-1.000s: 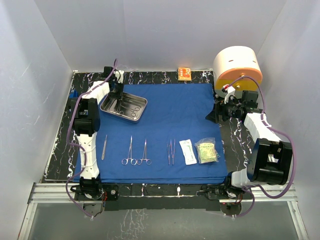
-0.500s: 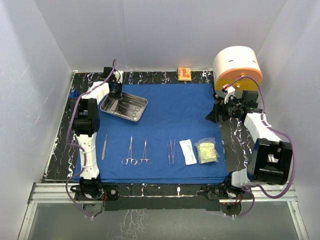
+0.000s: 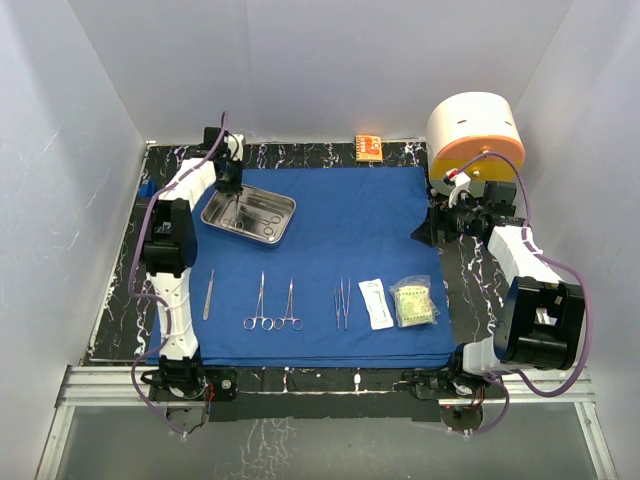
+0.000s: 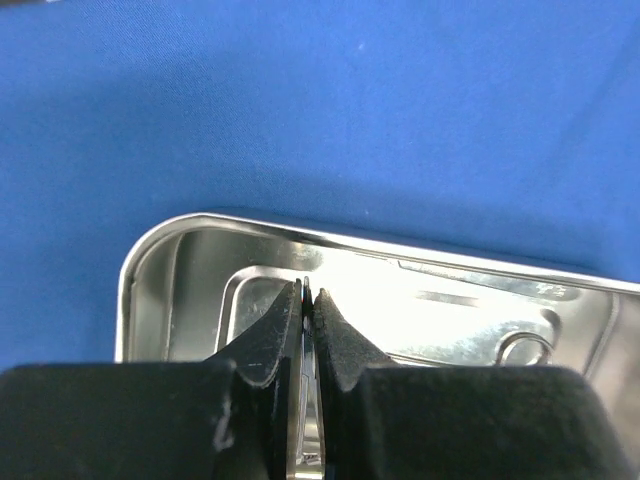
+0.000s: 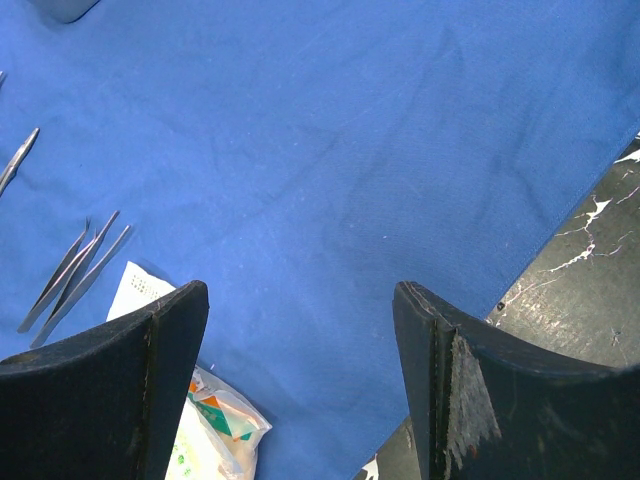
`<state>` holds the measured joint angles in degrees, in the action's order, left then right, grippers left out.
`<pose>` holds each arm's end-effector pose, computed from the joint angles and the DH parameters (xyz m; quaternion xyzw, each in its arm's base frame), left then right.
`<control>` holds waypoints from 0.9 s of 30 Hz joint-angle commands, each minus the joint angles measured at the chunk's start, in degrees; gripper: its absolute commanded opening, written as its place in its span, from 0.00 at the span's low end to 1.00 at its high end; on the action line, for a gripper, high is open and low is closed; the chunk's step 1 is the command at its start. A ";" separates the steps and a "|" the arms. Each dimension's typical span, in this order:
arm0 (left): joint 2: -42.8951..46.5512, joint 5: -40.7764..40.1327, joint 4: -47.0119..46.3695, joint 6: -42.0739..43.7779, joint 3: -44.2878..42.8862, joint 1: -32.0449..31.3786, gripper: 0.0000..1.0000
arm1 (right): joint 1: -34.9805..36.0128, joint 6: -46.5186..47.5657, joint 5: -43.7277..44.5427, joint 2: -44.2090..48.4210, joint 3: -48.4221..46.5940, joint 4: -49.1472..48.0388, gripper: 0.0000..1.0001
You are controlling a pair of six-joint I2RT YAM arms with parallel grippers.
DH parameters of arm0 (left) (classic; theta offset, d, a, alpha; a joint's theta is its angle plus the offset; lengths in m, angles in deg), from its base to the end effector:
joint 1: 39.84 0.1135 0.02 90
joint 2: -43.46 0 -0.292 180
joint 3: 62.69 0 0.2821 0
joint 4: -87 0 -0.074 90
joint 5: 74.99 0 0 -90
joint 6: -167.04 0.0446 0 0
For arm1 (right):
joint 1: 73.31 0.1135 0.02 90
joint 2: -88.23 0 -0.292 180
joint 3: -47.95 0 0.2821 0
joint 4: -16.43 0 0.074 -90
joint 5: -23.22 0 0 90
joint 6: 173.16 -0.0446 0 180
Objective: Open and lay out the surgical kit
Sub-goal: Pick up the medical item from the container.
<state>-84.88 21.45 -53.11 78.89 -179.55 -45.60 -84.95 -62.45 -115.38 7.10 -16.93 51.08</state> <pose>0.5482 -0.0603 0.1940 0.0811 0.9389 -0.0642 0.3282 0.3114 -0.0300 0.2428 -0.2052 0.8453 0.2875 0.4009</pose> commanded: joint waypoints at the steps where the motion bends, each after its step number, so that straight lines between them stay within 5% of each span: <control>1: 9.67 1.09 1.60 -1.49 -3.15 -0.31 0.00 | 0.12 0.47 -1.31 1.05 0.08 -1.76 0.73; 15: 18.75 4.05 5.33 -9.27 1.75 -1.45 0.00 | 0.11 0.25 -1.33 1.49 0.03 -2.05 0.73; 27: 37.32 -4.24 5.07 -19.08 25.14 -19.01 0.00 | 0.09 0.92 0.86 2.39 0.99 -2.69 0.73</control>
<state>-52.61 19.22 -50.42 65.86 -159.02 -59.54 -84.95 -62.43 -115.07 7.17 -16.90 50.99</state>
